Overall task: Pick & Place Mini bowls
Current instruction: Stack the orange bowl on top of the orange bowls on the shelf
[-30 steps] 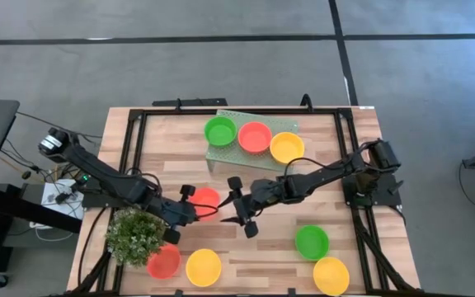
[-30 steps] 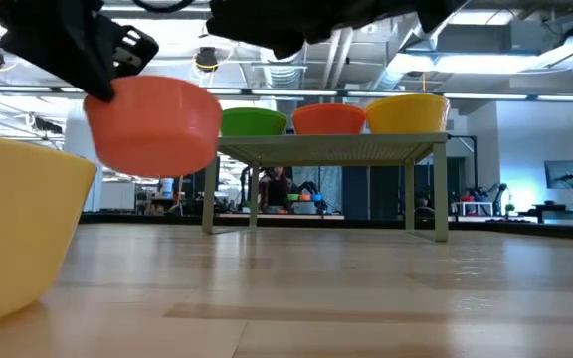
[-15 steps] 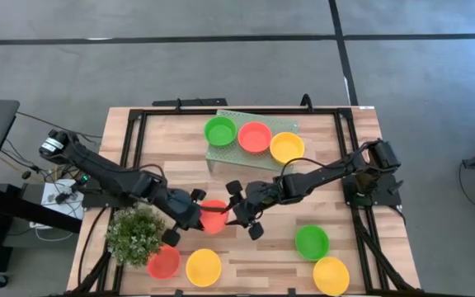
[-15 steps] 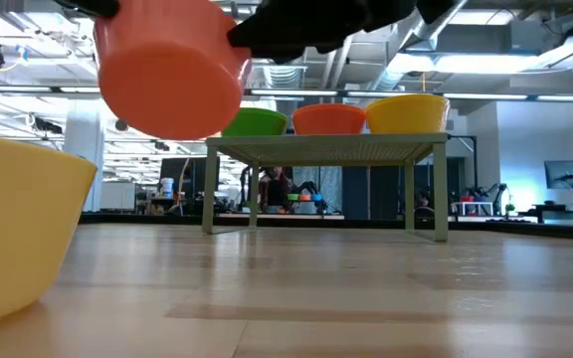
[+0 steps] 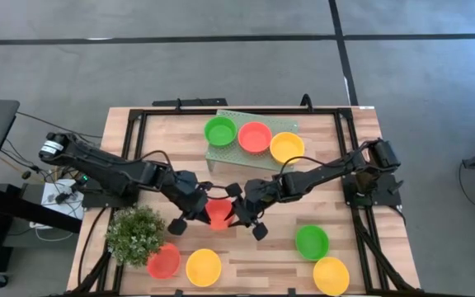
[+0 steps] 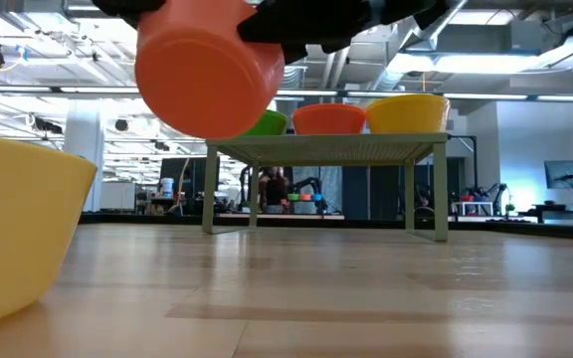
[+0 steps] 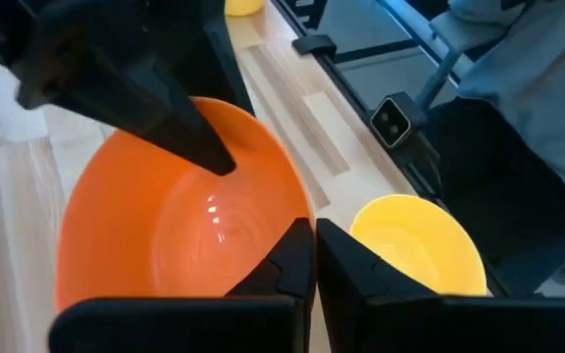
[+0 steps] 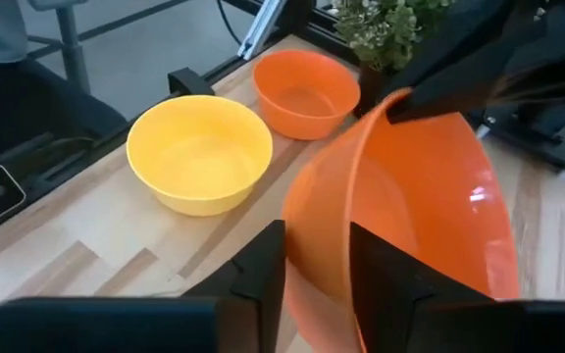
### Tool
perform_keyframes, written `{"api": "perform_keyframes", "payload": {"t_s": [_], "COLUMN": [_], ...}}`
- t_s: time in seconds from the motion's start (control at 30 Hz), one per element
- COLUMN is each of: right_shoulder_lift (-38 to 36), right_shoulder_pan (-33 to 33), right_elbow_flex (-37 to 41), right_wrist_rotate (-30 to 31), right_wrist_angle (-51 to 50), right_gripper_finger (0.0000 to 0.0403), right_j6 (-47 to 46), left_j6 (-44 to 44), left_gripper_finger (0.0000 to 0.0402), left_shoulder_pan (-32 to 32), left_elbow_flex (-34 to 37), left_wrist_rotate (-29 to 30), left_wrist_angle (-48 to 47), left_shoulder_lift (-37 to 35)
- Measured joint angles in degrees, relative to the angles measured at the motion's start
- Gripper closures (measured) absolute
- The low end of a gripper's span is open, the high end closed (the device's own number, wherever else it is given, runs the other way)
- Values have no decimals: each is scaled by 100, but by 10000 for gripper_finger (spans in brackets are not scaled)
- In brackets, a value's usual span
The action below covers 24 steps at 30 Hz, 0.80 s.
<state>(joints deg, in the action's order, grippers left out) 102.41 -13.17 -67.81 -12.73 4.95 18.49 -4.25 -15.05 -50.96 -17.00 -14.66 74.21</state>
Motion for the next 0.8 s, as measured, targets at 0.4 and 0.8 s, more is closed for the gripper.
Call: {"api": "perform_keyframes", "payload": {"t_s": [0.4,0.8], "right_shoulder_lift": [19,-266], "right_shoulder_pan": [80,-458], "right_elbow_flex": [15,7], "right_wrist_rotate": [143,941], "right_wrist_angle": [-298,-1161], "right_gripper_finger": [390,394], "right_j6": [-388,-1048], "left_j6": [-173,-327], "left_gripper_finger": [305,285], "left_shoulder_pan": [-38,-774], "left_elbow_flex": [-13,-4], "left_wrist_rotate": [973,2381], "left_wrist_angle": [633,665], "left_shoulder_lift": [418,-392]}}
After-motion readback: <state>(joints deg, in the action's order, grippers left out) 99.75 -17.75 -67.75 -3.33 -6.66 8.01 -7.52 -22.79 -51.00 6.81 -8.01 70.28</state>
